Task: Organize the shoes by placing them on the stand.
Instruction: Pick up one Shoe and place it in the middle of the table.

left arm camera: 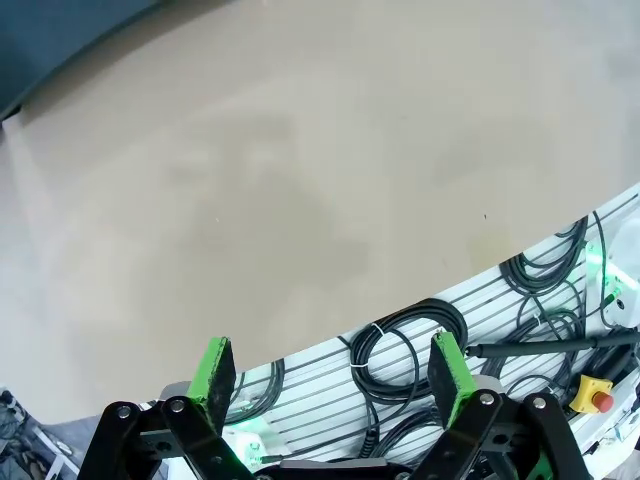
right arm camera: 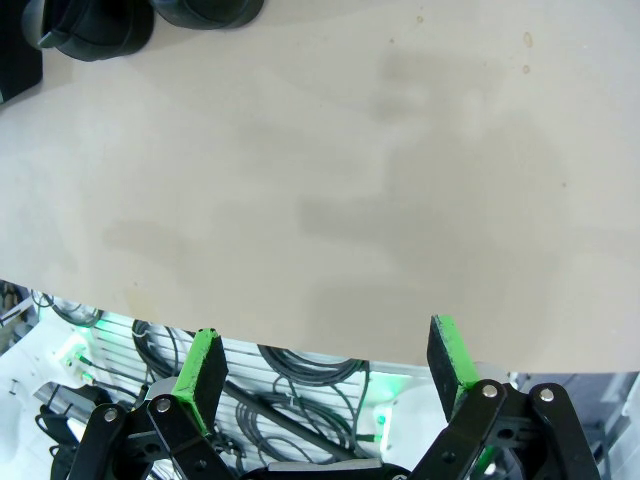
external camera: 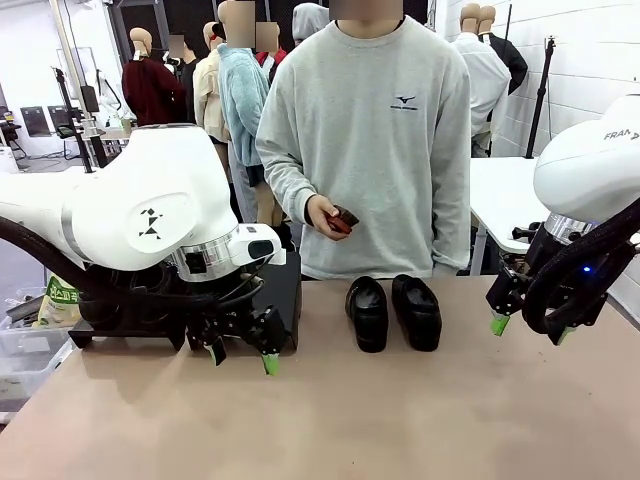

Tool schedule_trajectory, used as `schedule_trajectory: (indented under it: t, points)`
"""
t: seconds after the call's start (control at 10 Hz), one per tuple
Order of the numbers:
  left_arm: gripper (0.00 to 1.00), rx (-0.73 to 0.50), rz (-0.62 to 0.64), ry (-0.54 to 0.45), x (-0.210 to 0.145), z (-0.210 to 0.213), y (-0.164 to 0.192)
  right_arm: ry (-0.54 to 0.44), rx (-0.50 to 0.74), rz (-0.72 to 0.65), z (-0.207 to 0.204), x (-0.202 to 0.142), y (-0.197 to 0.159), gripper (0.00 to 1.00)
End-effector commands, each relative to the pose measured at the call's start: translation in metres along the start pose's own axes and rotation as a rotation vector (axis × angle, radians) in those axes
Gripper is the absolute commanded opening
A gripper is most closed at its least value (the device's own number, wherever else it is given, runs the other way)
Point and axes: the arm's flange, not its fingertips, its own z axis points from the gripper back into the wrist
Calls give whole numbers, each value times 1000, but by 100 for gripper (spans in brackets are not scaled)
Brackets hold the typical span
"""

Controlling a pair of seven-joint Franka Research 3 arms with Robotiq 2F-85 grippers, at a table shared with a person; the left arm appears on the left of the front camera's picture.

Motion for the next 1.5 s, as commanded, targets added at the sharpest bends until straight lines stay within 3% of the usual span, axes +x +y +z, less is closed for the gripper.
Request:
schedule_trajectory:
  t: [0.0,0.1,0.4,0.7,1.0,1.4]
  points:
    - [100,1,-16,5,0,3,3,1,-1,4,-1,0,0,100]
    - [100,0,0,0,0,0,0,1,-1,4,-1,0,0,100]
    - [100,64,175,-104,52,9,6,1,-1,4,-1,0,0,100]
    - [100,123,239,-104,82,13,12,1,-1,4,-1,0,0,100]
    - [100,90,372,-200,124,-8,18,1,-1,4,-1,0,0,100]
    - [100,89,323,-235,190,-25,3,1,-1,4,-1,0,0,100]
